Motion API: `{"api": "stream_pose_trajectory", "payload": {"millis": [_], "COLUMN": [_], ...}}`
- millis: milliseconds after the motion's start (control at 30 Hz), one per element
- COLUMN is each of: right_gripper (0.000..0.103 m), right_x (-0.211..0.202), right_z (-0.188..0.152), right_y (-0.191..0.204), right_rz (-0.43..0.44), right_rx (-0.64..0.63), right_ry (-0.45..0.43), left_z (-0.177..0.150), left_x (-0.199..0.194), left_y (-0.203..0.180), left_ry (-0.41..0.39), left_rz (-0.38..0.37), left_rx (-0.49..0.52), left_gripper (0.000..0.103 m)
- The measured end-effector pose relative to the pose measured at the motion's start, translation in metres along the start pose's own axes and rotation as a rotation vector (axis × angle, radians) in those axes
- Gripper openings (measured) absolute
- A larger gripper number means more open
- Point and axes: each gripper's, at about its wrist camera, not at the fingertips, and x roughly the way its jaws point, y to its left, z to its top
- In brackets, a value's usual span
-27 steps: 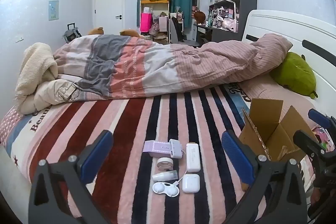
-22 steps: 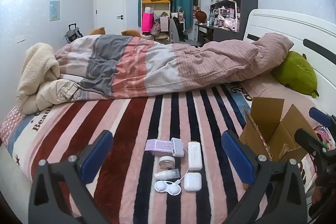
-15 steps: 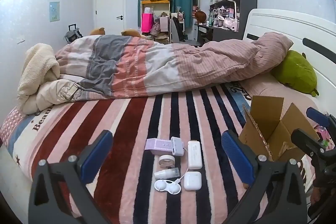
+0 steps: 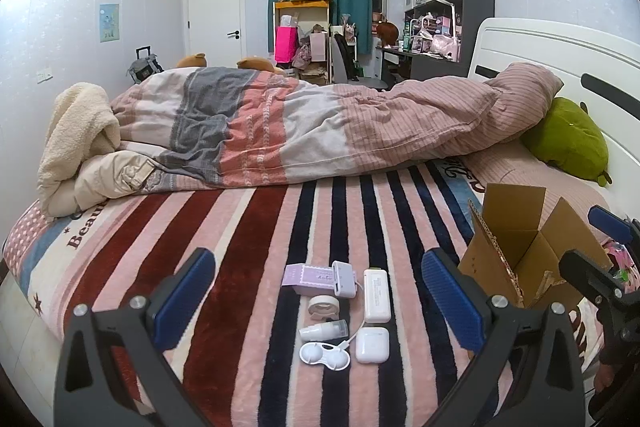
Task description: Organize rigid objects
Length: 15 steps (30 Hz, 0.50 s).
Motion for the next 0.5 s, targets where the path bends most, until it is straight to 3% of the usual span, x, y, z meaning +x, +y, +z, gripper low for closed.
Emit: {"api": "stream_pose_trajectory", "payload": {"millis": [500], "right_gripper": [0.103], "right_x": [-0.0012], "right_z": [0.0005], "right_y": [0.005], "right_rz": [0.005], "right_rx": [-0.012], "right_ry": [-0.001], "left_z": [0.0013], "left_x": [0.0003], "left_y": [0.0042], "left_ry": [0.002], "left_rz": [0.01], "left_rx": [-0.005], "left_gripper": [0.103]}}
